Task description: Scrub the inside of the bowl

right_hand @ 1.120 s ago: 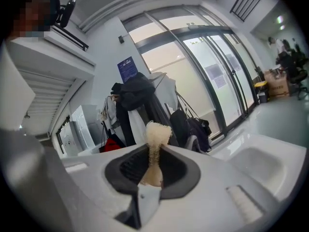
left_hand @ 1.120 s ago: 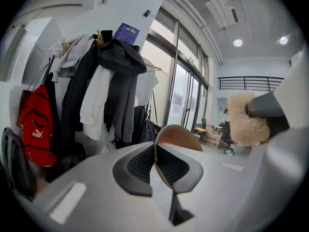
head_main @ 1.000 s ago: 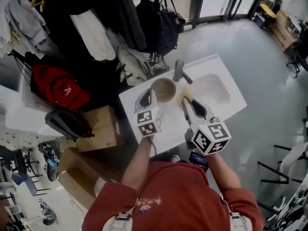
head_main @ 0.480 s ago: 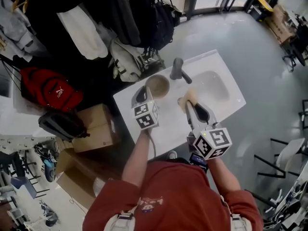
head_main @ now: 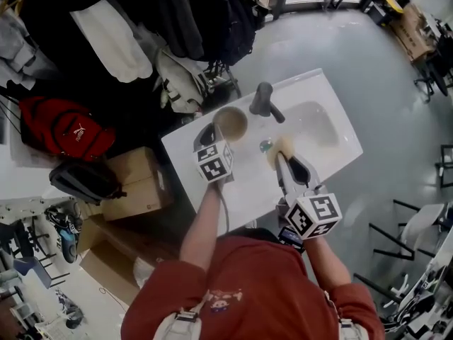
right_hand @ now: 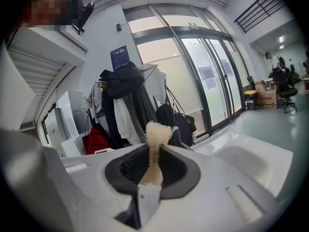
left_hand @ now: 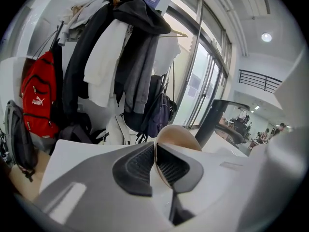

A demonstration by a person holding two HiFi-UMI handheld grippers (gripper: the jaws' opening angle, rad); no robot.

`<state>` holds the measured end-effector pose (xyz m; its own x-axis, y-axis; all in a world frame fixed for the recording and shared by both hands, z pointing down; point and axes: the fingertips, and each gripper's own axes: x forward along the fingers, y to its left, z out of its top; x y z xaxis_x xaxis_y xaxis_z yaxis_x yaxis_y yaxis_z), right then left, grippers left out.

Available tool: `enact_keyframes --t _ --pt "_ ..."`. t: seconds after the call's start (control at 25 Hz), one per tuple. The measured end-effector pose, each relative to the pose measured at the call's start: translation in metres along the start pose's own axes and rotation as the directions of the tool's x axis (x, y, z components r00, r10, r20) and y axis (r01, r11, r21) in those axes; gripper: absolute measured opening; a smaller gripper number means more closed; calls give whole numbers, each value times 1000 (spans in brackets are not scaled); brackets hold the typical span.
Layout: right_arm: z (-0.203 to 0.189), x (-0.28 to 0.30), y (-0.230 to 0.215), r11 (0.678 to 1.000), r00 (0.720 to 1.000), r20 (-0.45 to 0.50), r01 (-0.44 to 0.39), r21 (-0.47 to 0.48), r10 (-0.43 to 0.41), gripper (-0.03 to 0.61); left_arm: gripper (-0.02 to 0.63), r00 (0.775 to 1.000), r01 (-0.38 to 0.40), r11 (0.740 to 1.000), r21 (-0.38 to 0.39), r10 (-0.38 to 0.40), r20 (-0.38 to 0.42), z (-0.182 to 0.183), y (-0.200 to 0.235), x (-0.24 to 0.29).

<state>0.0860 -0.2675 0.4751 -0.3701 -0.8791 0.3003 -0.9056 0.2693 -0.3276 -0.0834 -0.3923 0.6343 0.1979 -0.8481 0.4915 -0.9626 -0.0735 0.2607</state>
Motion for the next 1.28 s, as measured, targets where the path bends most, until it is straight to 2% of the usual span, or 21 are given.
enact_keyframes --t 0.28,0.52,0.88,1.16,1.28 --pt "-4 5 -3 1000 1000 -9 7 8 -7 54 28 1000 -16 999 -34 15 -26 -6 6 13" --pt "-6 12 -5 1000 1000 -17 7 5 -7 54 48 999 -16 1000 -23 15 -30 -6 7 17" --pt "-6 13 -2 1000 1000 -13 5 -11 -5 52 149 1000 -5 1000 -11 5 -15 -2 7 14" --pt "-4 9 0 999 1000 -5 18 -46 -19 54 179 1000 -2 999 34 1 22 13 3 -1" --pt "0 4 -4 998 999 13 39 -57 -38 54 179 997 19 996 84 -25 69 28 -10 -20"
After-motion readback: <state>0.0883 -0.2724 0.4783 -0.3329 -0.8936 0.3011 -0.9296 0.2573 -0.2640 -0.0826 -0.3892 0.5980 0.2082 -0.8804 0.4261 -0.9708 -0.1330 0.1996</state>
